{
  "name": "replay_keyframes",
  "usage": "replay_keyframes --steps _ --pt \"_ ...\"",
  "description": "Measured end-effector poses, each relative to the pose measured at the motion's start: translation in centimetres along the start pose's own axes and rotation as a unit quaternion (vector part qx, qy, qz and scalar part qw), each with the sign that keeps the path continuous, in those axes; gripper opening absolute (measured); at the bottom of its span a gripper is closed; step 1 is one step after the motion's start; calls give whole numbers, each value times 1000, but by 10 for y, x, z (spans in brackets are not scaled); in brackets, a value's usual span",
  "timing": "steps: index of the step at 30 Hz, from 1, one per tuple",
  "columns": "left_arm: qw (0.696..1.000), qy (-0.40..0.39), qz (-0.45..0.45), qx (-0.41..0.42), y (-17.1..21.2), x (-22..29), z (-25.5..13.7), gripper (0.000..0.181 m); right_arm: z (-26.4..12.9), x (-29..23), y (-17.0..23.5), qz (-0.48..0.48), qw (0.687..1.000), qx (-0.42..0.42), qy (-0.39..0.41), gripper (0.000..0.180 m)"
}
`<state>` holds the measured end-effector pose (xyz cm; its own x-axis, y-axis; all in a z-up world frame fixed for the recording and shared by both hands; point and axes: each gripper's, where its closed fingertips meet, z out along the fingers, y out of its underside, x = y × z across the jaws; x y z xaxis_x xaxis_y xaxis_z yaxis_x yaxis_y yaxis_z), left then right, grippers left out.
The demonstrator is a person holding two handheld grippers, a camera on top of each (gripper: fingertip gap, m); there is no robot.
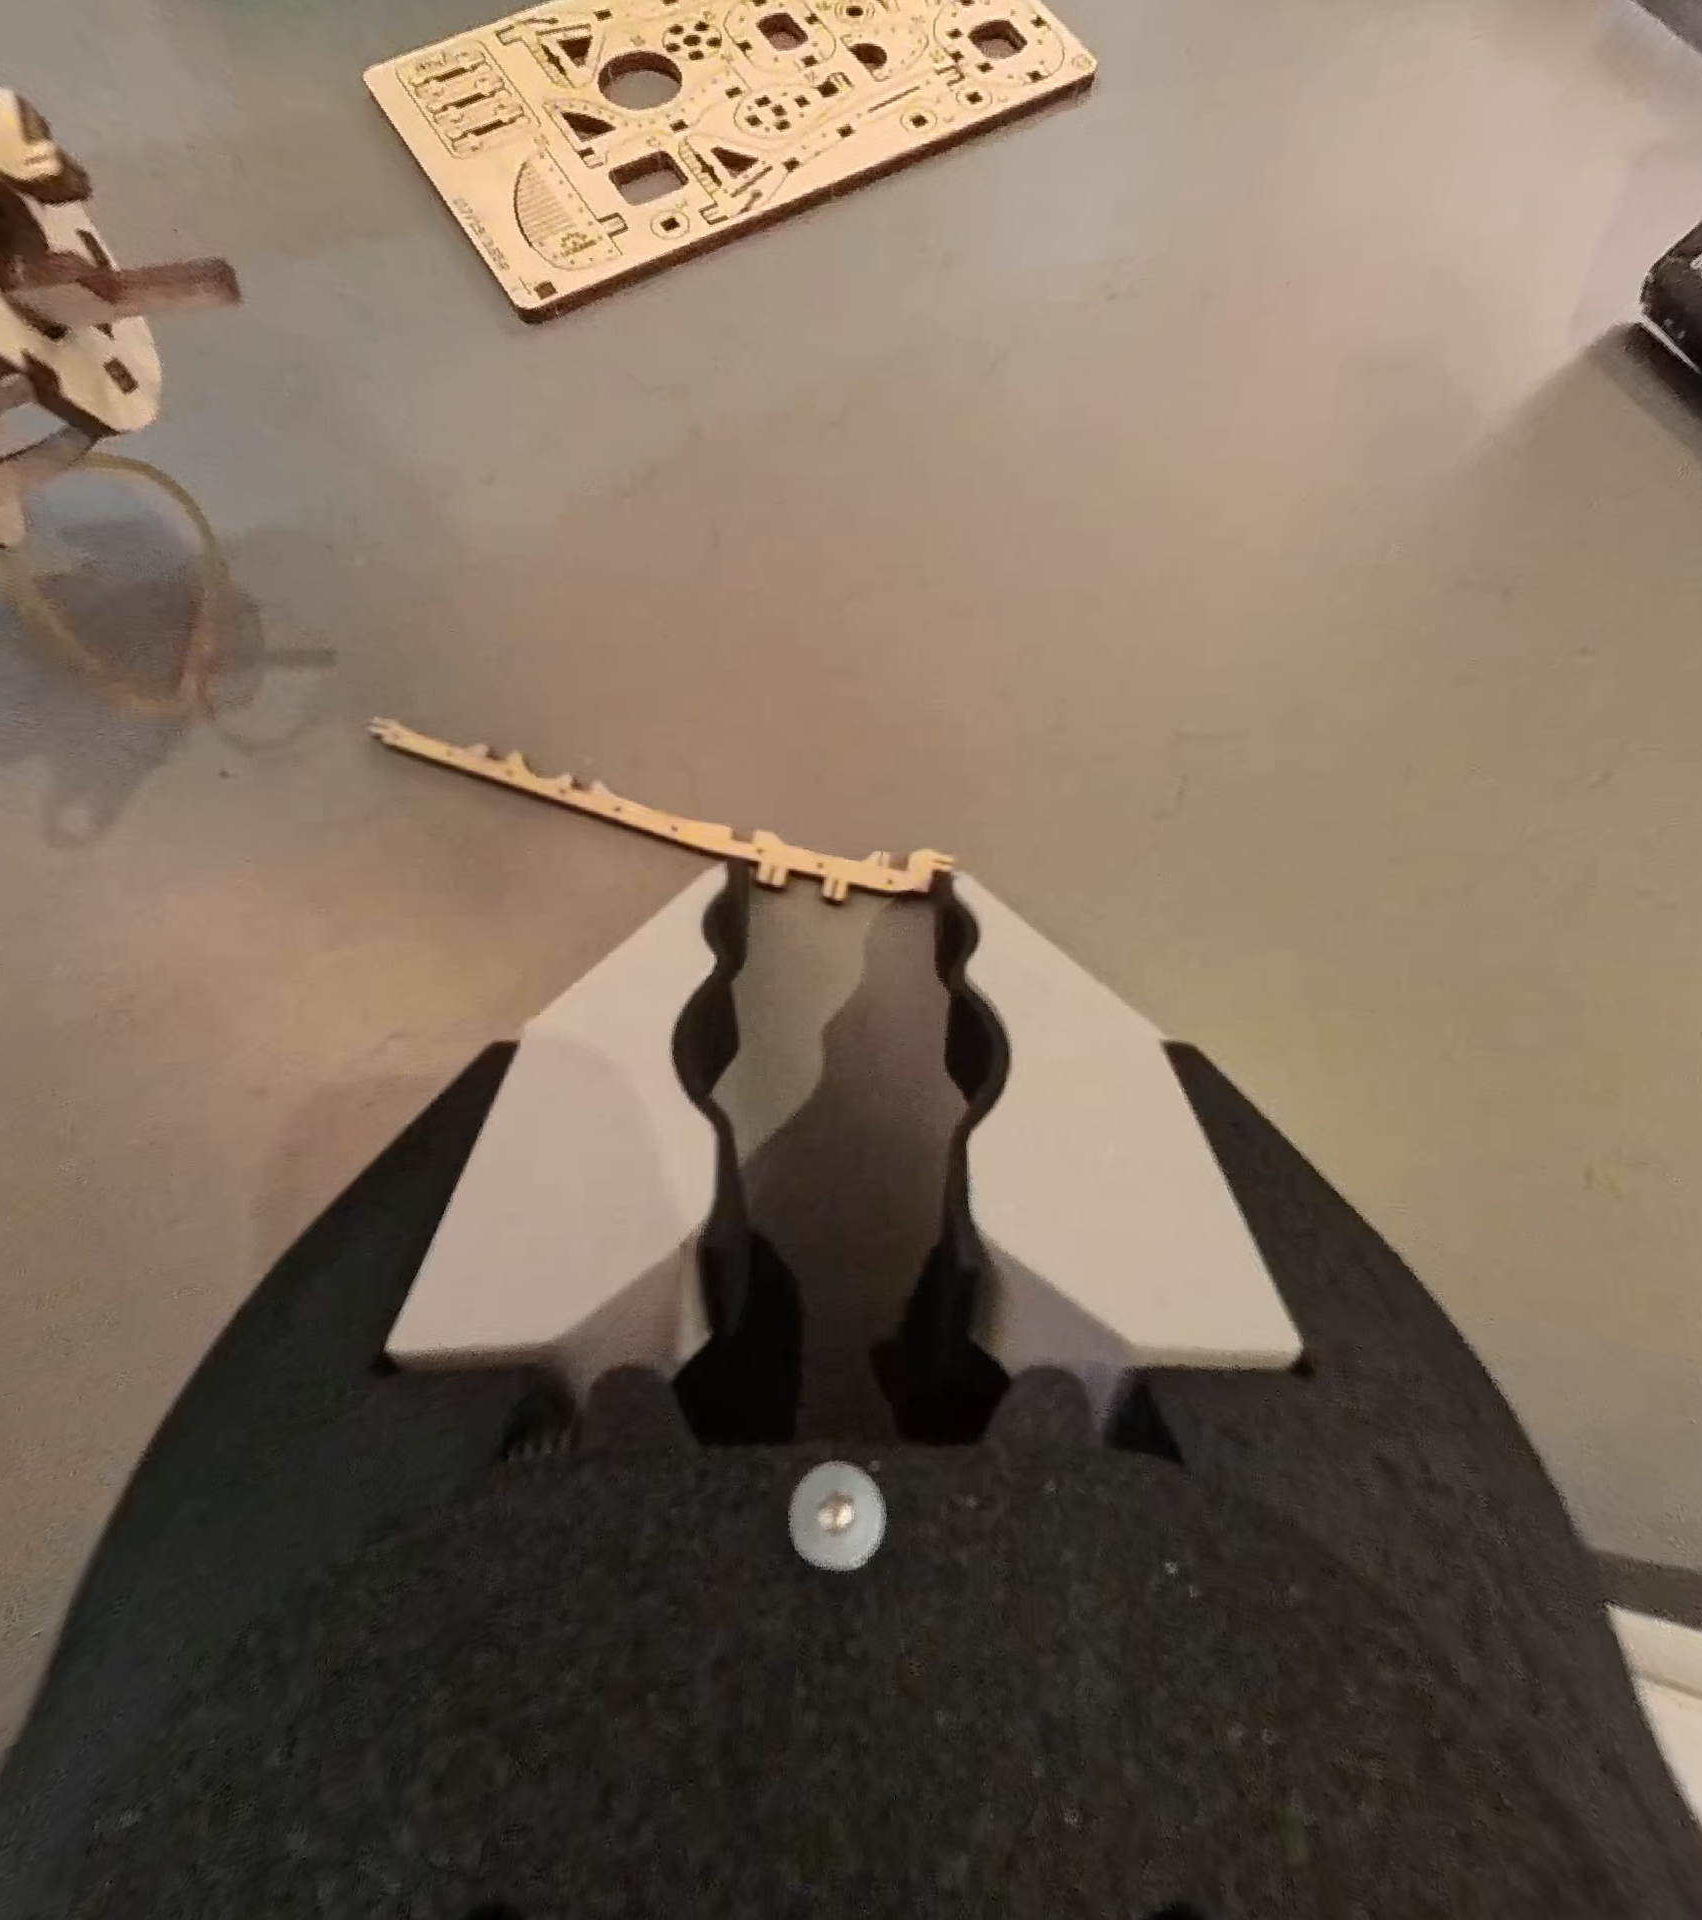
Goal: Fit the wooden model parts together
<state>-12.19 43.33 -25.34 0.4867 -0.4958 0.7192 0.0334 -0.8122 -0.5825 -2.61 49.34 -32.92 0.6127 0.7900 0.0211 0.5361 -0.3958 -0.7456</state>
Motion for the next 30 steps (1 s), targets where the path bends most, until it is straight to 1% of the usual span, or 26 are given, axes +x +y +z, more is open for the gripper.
replay_keyframes --steps 2,3,4,5,8,12,17,20,23,25,27,28,30 --pt "1000 -4 -1 2 -1 -2 -1 40 1 0 -1 -3 1000 1 4 35" --pt "1000 -5 -2 3 -1 -3 -2 40 1 0 -1 -2 1000 1 7 39" --pt "1000 -5 -2 4 -2 -3 -3 40 2 -2 -2 2 1000 -2 3 49" --pt "1000 -5 -2 5 -2 -3 -3 40 3 -4 -2 11 1000 -7 3 55" --pt "1000 -5 0 6 -2 -2 -4 40 3 -5 -2 32 999 -6 30 46" --pt "1000 -5 0 2 0 -3 -3 40 5 -7 -5 37 998 -3 42 32" --pt "1000 -7 0 2 0 -4 -4 40 6 -4 -5 45 998 -3 48 32" --pt "1000 -16 3 0 0 -9 -6 40 5 -5 -5 34 998 -2 48 32" --pt "999 -38 18 -11 -4 -22 -8 40 0 -14 -6 15 999 6 29 32" --pt "999 -44 16 -16 -7 -31 -8 40 -6 -27 -7 -3 1000 15 -6 32" --pt "999 -28 -8 -23 -7 -34 -5 40 -17 -43 -10 -25 998 30 -40 32" --pt "999 -15 -25 -24 -7 -34 -1 40 -24 -54 -13 -37 996 43 -68 32" --pt "998 21 -59 -28 -5 -27 6 39 -36 -68 -19 -55 992 60 -94 32"
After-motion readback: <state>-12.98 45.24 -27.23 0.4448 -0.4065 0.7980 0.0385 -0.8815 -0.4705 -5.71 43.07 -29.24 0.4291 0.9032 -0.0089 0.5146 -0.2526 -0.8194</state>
